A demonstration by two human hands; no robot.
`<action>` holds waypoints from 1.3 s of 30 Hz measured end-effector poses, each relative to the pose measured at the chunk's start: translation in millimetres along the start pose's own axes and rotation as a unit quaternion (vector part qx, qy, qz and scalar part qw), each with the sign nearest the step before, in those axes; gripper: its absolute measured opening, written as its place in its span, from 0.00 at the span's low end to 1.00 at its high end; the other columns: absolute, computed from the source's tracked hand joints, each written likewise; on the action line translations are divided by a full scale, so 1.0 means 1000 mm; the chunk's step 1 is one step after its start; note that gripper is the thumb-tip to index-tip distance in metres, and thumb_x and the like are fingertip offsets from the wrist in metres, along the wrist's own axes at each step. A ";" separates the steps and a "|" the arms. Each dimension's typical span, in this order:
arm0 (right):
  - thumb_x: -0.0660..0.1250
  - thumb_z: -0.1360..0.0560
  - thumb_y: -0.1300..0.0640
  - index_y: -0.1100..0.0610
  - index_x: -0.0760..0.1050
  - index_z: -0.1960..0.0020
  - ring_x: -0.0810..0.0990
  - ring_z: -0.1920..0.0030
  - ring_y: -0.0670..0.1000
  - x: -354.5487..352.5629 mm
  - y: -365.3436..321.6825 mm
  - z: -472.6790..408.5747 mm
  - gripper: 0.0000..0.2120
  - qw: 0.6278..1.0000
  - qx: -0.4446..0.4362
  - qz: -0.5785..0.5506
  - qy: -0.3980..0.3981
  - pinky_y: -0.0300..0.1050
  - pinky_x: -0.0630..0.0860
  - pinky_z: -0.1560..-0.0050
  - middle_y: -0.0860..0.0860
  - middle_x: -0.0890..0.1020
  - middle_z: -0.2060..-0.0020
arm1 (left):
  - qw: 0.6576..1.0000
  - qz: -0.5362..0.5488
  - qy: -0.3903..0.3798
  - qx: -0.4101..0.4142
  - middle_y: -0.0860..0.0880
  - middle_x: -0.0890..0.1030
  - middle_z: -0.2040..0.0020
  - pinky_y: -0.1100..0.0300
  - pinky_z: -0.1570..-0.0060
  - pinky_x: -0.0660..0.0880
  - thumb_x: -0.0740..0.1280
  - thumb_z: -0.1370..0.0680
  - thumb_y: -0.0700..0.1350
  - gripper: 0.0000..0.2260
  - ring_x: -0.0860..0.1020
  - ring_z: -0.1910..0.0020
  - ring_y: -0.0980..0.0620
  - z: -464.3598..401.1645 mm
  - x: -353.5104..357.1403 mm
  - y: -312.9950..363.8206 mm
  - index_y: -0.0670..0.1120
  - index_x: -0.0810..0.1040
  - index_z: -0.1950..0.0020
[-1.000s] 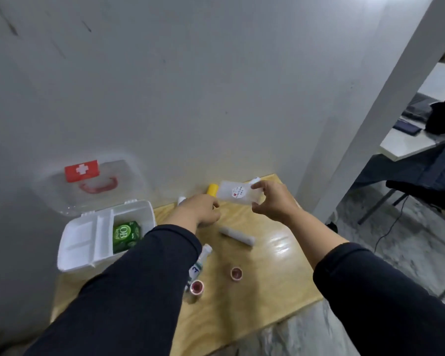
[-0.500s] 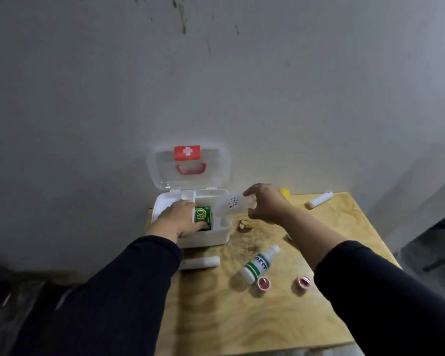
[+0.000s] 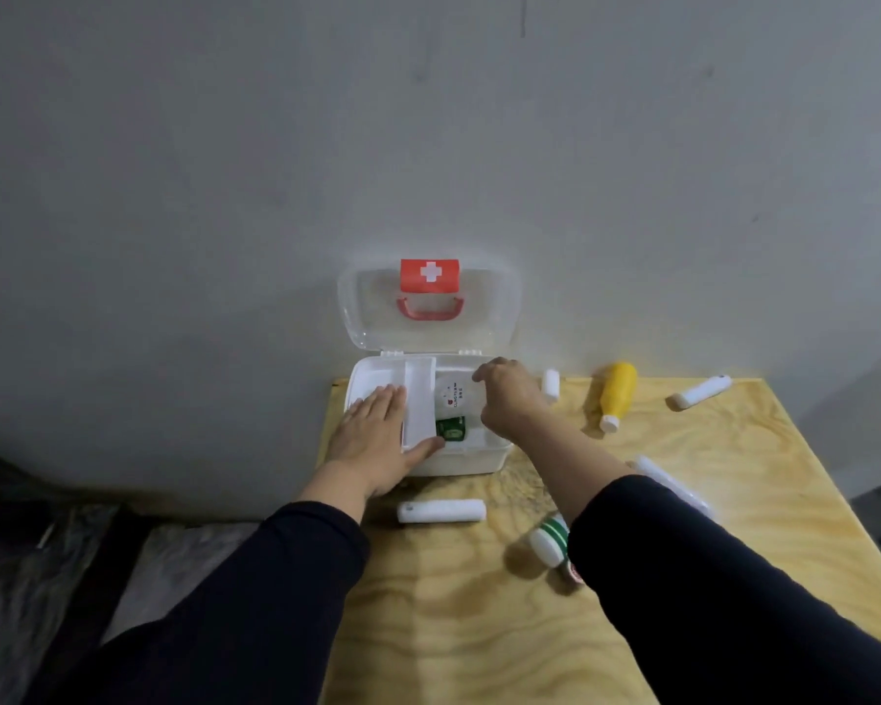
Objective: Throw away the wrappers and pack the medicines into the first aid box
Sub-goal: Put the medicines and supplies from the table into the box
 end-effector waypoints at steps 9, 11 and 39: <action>0.64 0.30 0.74 0.57 0.73 0.34 0.76 0.38 0.55 0.032 -0.019 -0.012 0.26 0.995 0.045 -0.091 -0.004 0.44 0.76 0.40 0.55 0.75 0.35 | 1.000 -0.019 0.009 0.013 0.47 0.44 0.19 0.52 0.22 0.44 0.46 0.24 0.70 0.41 0.44 0.20 0.49 0.001 0.000 -0.001 0.45 0.42 0.20; 0.64 0.29 0.74 0.56 0.74 0.35 0.77 0.39 0.55 0.031 -0.015 -0.011 0.26 0.993 0.054 -0.109 -0.006 0.43 0.76 0.44 0.54 0.75 0.35 | 1.000 -0.028 0.010 0.009 0.47 0.44 0.19 0.52 0.22 0.44 0.45 0.24 0.70 0.41 0.44 0.20 0.49 0.001 0.001 -0.001 0.45 0.42 0.20; 0.75 0.32 0.53 0.60 0.64 0.36 0.77 0.41 0.58 0.051 0.131 0.120 0.31 0.888 0.406 -0.213 0.025 0.46 0.74 0.53 0.59 0.78 0.42 | 0.998 -0.064 0.027 0.009 0.46 0.47 0.19 0.52 0.22 0.47 0.43 0.25 0.71 0.42 0.47 0.20 0.49 -0.005 0.008 -0.004 0.44 0.43 0.20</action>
Point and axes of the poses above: each hand's wrist, its own z-axis away from the middle knuckle, its own x-axis out of the palm, y = z × x, the point moved 7 cm from there along -z, towards the middle knuckle
